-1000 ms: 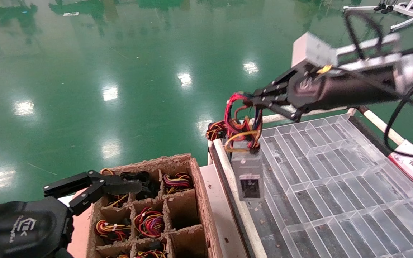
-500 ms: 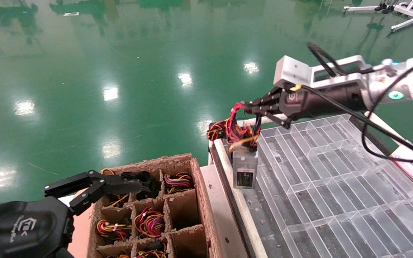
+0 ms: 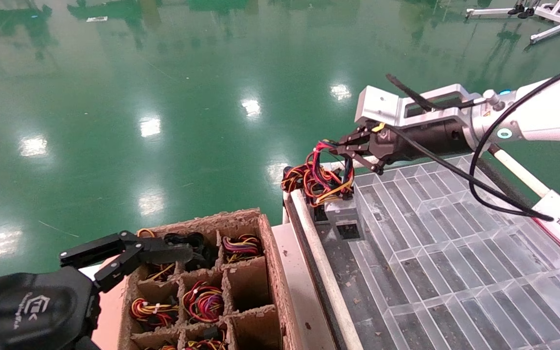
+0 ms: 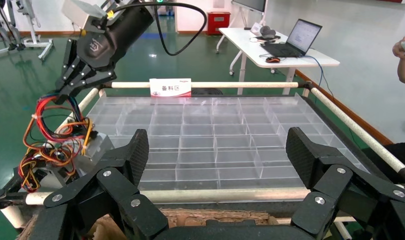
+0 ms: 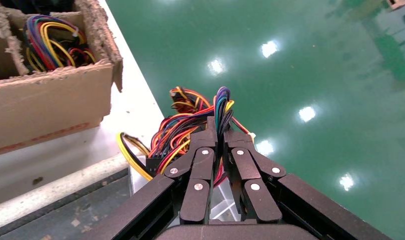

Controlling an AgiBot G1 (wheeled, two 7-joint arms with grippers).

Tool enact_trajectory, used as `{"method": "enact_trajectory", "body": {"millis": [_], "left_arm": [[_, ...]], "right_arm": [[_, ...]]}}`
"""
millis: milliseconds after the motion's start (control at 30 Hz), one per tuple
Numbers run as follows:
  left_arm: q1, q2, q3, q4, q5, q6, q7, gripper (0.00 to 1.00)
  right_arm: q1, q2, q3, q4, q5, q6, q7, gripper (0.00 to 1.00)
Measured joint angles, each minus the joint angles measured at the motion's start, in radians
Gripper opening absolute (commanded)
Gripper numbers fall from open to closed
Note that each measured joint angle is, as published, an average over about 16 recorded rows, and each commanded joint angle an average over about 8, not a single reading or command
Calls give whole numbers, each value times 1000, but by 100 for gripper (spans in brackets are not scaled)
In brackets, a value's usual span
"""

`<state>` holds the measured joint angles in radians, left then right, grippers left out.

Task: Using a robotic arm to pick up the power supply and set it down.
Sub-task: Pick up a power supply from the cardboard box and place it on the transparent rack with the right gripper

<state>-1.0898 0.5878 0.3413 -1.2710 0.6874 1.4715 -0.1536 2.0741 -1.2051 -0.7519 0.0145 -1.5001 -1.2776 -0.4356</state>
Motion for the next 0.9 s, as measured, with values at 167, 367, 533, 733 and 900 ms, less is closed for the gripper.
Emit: {"method": "enact_trajectory", "body": {"millis": [167,367,533,733,900], "left_arm": [[0,0,0,0,0,0,0,100],[0,0,0,0,0,0,0,100],[0,0,0,0,0,0,0,100],[0,0,0,0,0,0,0,100],[0,0,0,0,0,0,0,100]], "right_arm": [[-8,-6,-2,-4,-3,-8,-5,0],[-23,-14,-3,-9,-4,-9,-11,0],[-38,-19,1,-13,2,-7,-15,0],[-57,-21,11,-14,16,-12,-25,0],[-73,-19,18,-13,26,-23,-37,0]]}}
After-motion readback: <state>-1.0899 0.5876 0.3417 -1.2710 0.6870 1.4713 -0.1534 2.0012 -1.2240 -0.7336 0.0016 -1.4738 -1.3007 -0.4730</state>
